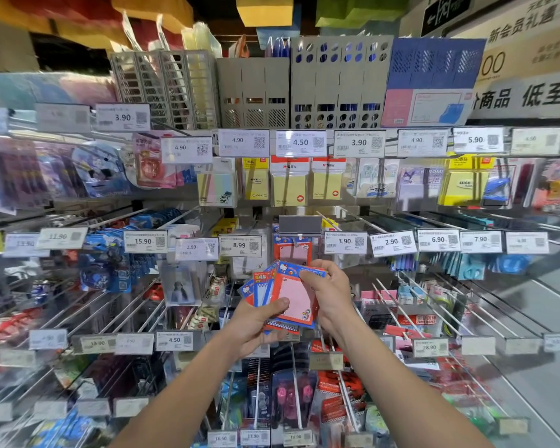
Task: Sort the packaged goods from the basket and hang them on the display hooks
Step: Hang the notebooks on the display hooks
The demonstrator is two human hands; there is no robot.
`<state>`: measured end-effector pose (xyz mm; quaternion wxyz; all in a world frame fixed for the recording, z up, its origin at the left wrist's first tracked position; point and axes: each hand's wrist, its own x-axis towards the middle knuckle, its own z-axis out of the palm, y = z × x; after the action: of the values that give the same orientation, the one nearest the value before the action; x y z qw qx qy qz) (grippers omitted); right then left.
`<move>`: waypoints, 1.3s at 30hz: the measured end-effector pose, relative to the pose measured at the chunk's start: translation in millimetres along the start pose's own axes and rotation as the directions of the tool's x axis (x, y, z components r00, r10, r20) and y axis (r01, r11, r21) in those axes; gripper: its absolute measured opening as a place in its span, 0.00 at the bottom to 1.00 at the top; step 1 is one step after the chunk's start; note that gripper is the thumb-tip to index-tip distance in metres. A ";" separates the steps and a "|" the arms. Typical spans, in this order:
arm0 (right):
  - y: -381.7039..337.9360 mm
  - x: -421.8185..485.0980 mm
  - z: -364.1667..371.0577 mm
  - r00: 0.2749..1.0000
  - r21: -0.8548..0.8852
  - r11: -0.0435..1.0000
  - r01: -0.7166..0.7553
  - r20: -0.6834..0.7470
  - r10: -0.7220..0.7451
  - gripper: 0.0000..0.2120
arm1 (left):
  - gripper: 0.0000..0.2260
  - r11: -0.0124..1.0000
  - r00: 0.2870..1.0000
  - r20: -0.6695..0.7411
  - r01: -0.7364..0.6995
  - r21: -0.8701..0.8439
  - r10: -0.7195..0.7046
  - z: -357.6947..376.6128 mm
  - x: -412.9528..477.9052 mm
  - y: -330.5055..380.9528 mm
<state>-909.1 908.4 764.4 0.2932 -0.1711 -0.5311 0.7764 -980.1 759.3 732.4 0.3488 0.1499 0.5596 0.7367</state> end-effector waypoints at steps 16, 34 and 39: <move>-6.8 4.4 -3.1 0.989 -0.127 0.991 0.040 0.148 -0.021 0.16 | 0.14 0.987 0.989 -0.096 -0.125 -0.106 0.115 10.2 17.8 14.6; -15.8 20.8 12.2 0.999 -0.372 0.928 -0.004 0.042 0.022 0.06 | 0.19 0.995 0.965 -0.248 -0.097 -0.017 0.090 -3.3 33.3 16.6; -11.0 41.4 10.9 0.994 -0.417 0.906 -0.071 0.041 0.097 0.11 | 0.17 0.995 0.945 -0.311 -0.098 0.015 0.098 -12.1 38.6 13.0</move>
<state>-944.2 929.8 780.5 0.2003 -0.2286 -0.6848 0.6624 -1019.5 775.2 734.0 0.2193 0.0595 0.5994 0.7675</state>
